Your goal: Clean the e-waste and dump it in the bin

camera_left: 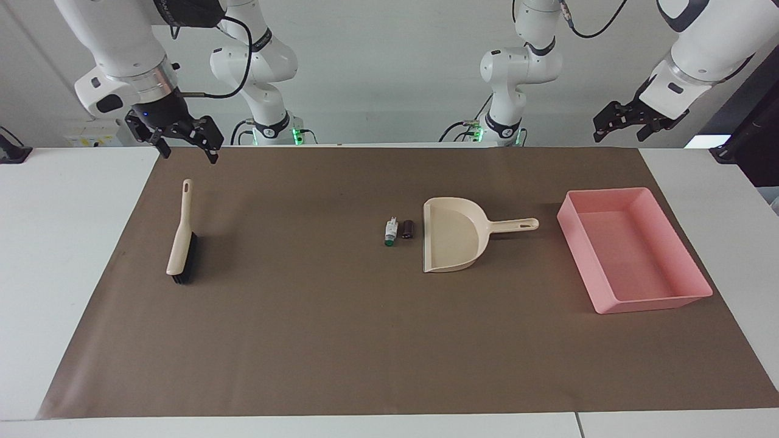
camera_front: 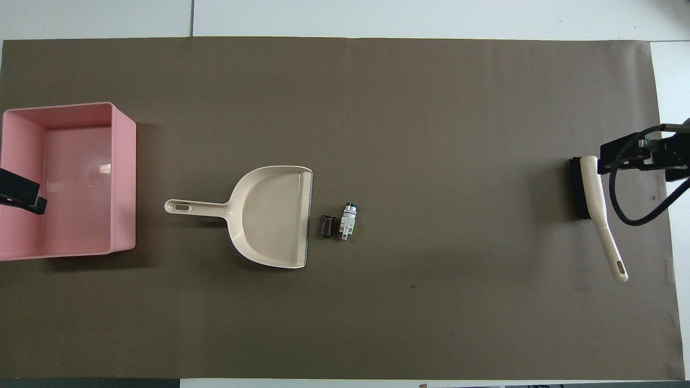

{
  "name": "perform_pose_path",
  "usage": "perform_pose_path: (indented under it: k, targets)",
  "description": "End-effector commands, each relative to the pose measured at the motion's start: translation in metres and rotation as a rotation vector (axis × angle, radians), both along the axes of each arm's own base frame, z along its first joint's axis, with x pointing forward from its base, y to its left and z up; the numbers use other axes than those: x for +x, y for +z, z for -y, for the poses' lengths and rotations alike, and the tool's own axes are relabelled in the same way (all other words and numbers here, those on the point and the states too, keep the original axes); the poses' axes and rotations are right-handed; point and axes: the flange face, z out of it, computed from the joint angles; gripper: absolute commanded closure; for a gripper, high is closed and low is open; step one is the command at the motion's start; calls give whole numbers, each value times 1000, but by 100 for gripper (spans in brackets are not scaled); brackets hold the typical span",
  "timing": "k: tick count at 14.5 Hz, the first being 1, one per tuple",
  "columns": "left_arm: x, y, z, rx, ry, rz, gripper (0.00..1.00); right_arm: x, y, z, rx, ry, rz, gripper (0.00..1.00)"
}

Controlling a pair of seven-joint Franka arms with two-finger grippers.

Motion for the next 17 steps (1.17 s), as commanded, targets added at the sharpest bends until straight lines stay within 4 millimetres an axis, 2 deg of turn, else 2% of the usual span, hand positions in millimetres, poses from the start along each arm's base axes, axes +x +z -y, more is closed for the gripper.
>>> perform_pose_path:
  k: [1, 4, 8, 12, 13, 17]
  targets:
    - [-6, 3, 1, 14, -4, -4, 0, 1, 2, 0, 13, 20, 9, 0]
    - [-2, 5, 0, 14, -2, 20, 1, 1, 1, 0, 13, 19, 9, 0]
    - [11, -1, 1, 10, -18, 173, 1, -1, -1, 1, 13, 19, 4, 0]
    - [9, -1, 3, 10, -14, 184, 0, -9, -18, 11, 15, 8, -11, 0]
    - [7, -2, 0, 11, -7, 166, 0, -9, -21, 22, 14, -7, 13, 0]
    - [10, 0, 10, 2, -73, 188, 1, -42, -76, 100, 20, 20, 34, 0]
